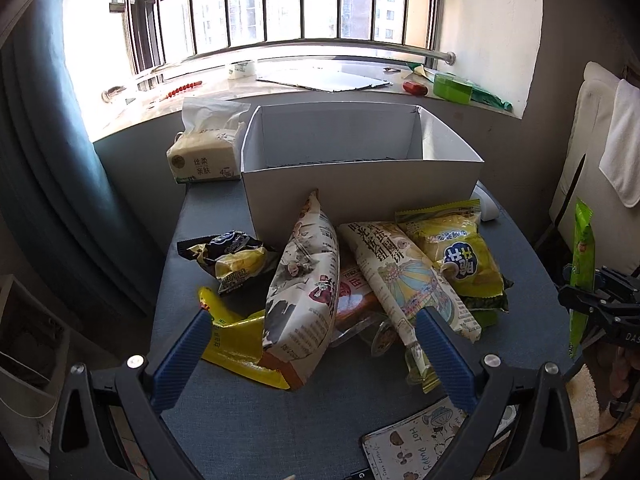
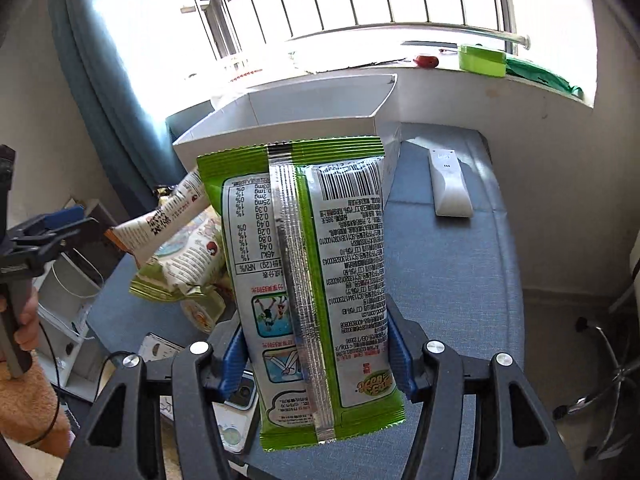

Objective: Organize snacks
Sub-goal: 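Grasp the green-and-white biscuit packs with the right gripper while the left grasps the white printed bag, then lower both held packets into the white box and open both grippers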

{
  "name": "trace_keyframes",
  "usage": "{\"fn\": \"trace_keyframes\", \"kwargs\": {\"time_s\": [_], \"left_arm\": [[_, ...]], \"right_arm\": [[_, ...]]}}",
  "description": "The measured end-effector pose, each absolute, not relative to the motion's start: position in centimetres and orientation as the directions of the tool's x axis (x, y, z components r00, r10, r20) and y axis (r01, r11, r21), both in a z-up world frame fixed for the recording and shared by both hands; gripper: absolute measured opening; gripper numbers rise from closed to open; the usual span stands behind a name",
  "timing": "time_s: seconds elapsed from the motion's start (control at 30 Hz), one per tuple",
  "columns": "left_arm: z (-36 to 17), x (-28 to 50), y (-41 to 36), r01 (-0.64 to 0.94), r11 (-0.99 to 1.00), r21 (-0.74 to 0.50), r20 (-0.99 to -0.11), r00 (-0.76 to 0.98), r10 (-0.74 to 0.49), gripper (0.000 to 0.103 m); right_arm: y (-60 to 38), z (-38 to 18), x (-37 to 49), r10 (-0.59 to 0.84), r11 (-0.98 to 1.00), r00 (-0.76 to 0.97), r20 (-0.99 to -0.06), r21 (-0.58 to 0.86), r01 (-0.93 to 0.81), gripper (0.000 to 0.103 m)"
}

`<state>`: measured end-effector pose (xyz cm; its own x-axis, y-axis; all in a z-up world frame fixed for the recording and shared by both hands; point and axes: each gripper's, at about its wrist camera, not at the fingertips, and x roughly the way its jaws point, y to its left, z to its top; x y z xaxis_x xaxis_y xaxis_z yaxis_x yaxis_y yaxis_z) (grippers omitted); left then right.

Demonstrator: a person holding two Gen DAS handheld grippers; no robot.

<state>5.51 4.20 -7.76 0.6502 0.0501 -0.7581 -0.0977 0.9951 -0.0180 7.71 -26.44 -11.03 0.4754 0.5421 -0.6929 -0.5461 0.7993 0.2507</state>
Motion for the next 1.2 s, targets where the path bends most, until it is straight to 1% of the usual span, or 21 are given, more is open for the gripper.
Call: {"fn": "trace_keyframes", "kwargs": {"time_s": [0.17,0.33,0.4,0.43,0.47,0.53,0.57,0.67,0.9,0.97,1.07,1.2], "left_arm": [[-10.4,9.7,6.0,-0.031,0.994,-0.105,-0.818,0.57,-0.069,0.103],[-13.1,13.1,6.9,-0.037,0.997,-0.07,-0.87,0.491,-0.044,0.102],[-13.9,13.8,6.9,-0.026,0.997,-0.075,-0.885,0.463,-0.054,0.098],[-14.2,13.9,6.9,-0.014,0.997,-0.073,-0.888,0.457,-0.058,0.084],[-14.5,14.0,6.9,-0.016,0.997,-0.07,-0.891,0.452,-0.055,0.061],[-14.6,13.8,7.1,-0.025,0.994,-0.106,-0.886,0.457,-0.083,0.049],[-14.3,13.4,7.1,-0.032,0.994,-0.108,-0.876,0.476,-0.08,0.046],[-12.3,11.5,6.9,-0.04,0.994,-0.1,-0.831,0.553,-0.061,0.045],[-7.5,8.3,7.0,-0.027,0.983,-0.184,-0.712,0.693,-0.114,0.043],[-6.4,8.7,7.3,-0.042,0.977,-0.209,-0.682,0.722,-0.115,0.043],[-4.8,10.6,8.9,-0.112,0.954,-0.277,-0.635,0.767,-0.094,0.043],[-3.8,13.5,10.1,-0.122,0.931,-0.344,-0.589,0.8,-0.113,0.042]], "right_arm": [[-27.4,-9.1,6.2,0.577,0.792,0.489,-0.654,0.303,-0.53,0.064],[-27.7,-9.1,6.4,0.613,0.777,0.478,-0.629,0.371,-0.508,0.066],[-27.8,-9.3,6.4,0.612,0.778,0.475,-0.632,0.375,-0.504,0.066],[-27.8,-9.3,6.4,0.608,0.781,0.477,-0.635,0.371,-0.502,0.066],[-27.8,-9.3,6.5,0.606,0.782,0.477,-0.636,0.369,-0.503,0.066],[-27.8,-9.2,6.6,0.607,0.781,0.479,-0.633,0.368,-0.504,0.066],[-27.8,-9.2,6.7,0.61,0.779,0.476,-0.634,0.37,-0.506,0.067],[-27.5,-9.1,6.8,0.611,0.777,0.474,-0.634,0.366,-0.513,0.067],[-26.1,-8.7,8.4,0.633,0.756,0.461,-0.622,0.368,-0.54,0.067],[-25.2,-8.0,9.6,0.643,0.75,0.462,-0.611,0.377,-0.544,0.067],[-23.7,-6.3,11.9,0.667,0.733,0.468,-0.58,0.396,-0.554,0.067],[-21.0,-3.8,15.7,0.702,0.706,0.473,-0.533,0.432,-0.561,0.067]]}}
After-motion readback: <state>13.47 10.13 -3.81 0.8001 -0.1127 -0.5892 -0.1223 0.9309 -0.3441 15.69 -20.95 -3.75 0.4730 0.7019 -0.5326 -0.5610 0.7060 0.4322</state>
